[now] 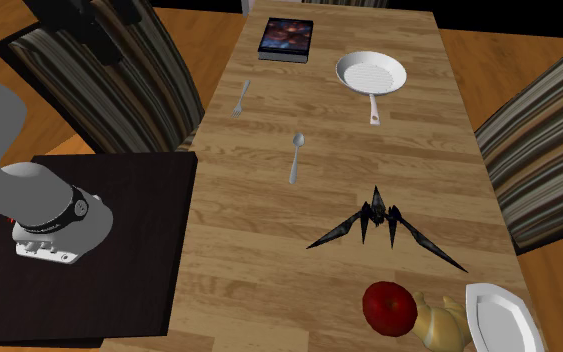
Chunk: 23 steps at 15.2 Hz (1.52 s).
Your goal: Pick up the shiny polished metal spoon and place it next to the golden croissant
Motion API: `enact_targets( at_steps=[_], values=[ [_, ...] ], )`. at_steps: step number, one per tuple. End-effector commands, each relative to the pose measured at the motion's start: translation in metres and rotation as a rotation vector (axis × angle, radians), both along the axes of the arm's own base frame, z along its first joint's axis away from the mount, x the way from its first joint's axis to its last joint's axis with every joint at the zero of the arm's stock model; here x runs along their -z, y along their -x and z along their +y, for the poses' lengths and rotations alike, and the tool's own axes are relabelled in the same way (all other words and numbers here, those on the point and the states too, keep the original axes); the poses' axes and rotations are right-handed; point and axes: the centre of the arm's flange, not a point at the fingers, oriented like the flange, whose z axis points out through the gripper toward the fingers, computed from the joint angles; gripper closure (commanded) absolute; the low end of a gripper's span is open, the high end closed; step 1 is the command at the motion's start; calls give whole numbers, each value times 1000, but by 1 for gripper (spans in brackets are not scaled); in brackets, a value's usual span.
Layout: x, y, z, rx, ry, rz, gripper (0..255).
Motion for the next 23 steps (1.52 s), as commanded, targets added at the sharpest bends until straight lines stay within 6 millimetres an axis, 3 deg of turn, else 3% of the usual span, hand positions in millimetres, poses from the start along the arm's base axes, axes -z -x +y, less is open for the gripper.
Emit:
enact_targets(
  at_steps=[1,23],
  values=[
    [0,0,0,0,0,0,0],
    [232,-111,121,56,-93,-11,0]
  ],
)
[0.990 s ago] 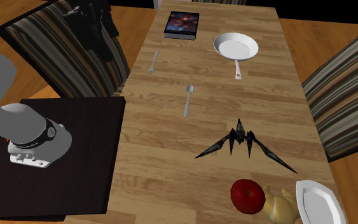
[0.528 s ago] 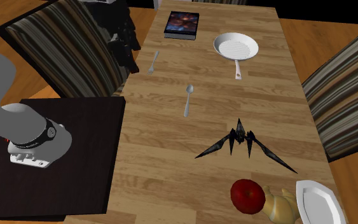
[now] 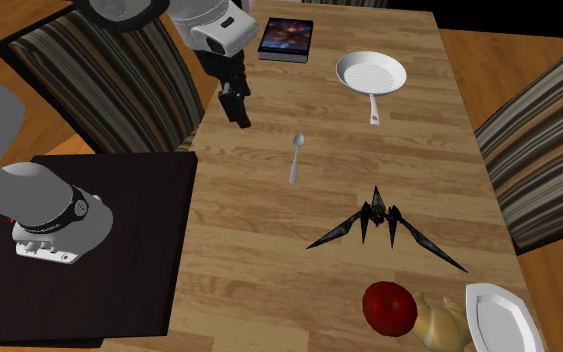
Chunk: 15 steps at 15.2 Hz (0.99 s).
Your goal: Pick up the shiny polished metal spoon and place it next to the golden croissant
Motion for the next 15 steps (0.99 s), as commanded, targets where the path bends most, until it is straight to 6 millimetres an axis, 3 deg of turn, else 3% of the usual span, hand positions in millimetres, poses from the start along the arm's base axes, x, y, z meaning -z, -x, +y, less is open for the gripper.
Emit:
enact_targets(
  at_steps=[1,15],
  values=[
    [20,-11,9,6,-10,-3,0],
    [160,-87,94,42,-69,-10,0]
  ],
)
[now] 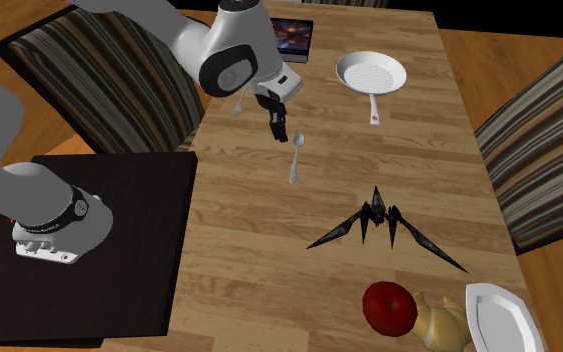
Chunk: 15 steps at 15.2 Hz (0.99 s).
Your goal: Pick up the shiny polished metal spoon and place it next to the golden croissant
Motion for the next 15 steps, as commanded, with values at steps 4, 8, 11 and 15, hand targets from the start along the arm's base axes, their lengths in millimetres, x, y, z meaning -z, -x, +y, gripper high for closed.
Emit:
enact_targets(
  at_steps=[4,8,11,15],
  values=[
    [48,-28,33,13,-21,-3,0],
    [86,-50,59,24,-38,-5,0],
    [107,-61,70,28,-45,-6,0],
    [128,-66,73,28,-45,-6,0]
  ],
)
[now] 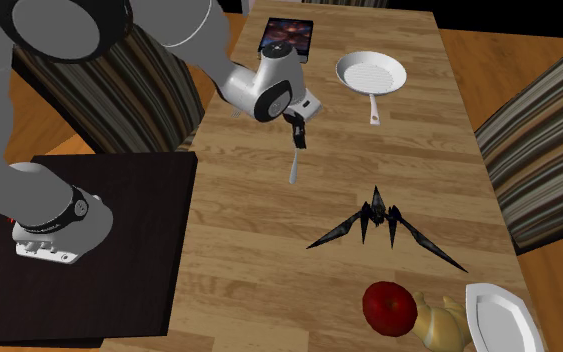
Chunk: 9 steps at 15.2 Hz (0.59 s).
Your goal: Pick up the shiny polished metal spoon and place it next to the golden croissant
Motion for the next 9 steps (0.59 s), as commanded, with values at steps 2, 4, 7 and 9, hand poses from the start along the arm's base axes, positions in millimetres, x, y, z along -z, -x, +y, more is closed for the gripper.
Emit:
enact_targets(
  at_steps=[2,4,7,9],
  values=[
    [16,-3,3,0,0,0,0],
    [19,-4,4,0,0,0,0],
    [19,-4,4,0,0,0,0],
    [19,-4,4,0,0,0,0]
  ],
)
